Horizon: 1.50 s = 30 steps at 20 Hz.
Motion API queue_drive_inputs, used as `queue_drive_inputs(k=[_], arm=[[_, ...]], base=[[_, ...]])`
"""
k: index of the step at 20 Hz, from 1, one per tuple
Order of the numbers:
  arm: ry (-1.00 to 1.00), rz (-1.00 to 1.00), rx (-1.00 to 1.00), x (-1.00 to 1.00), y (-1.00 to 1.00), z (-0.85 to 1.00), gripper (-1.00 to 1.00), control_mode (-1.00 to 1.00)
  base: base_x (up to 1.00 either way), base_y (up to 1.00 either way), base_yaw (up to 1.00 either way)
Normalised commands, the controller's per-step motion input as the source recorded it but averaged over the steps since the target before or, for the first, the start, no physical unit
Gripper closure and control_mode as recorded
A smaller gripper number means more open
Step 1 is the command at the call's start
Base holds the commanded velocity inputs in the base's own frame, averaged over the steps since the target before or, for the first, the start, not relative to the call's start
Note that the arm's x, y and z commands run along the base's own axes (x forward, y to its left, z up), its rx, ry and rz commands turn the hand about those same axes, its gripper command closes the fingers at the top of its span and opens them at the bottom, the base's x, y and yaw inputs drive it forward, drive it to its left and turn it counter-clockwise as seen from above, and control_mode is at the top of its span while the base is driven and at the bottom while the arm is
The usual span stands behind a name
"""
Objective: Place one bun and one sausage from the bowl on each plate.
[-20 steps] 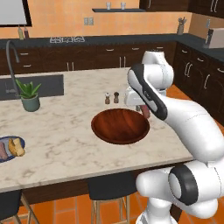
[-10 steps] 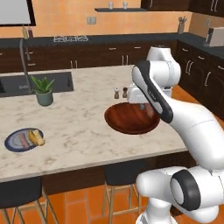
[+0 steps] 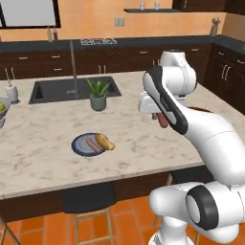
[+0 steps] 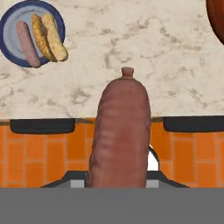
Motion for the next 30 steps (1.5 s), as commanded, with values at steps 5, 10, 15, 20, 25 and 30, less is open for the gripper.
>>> queue_drive_inputs(k=[5, 10, 15, 20, 25, 30], arm=[[0.0, 0.0, 0.0, 0.0, 0.0, 0.0, 1.0, 1.0], [0.0, 0.0, 0.0, 0.0, 0.0, 0.0, 1.0, 1.0], [0.0, 0.0, 0.0, 0.0, 0.0, 0.0, 1.0, 1.0], [0.0, 0.0, 0.0, 0.0, 0.0, 0.0, 1.0, 1.0], [0.0, 0.0, 0.0, 0.0, 0.0, 0.0, 1.0, 1.0], [0.0, 0.0, 0.0, 0.0, 0.0, 0.0, 1.0, 1.0]], base=[[0.26, 1.0, 0.0], [0.44, 1.0, 0.0], [0.21, 1.0, 0.0], [0.0, 1.0, 0.01], [-0.03, 0.97, 0.03], [-0.53, 0.1, 0.11]])
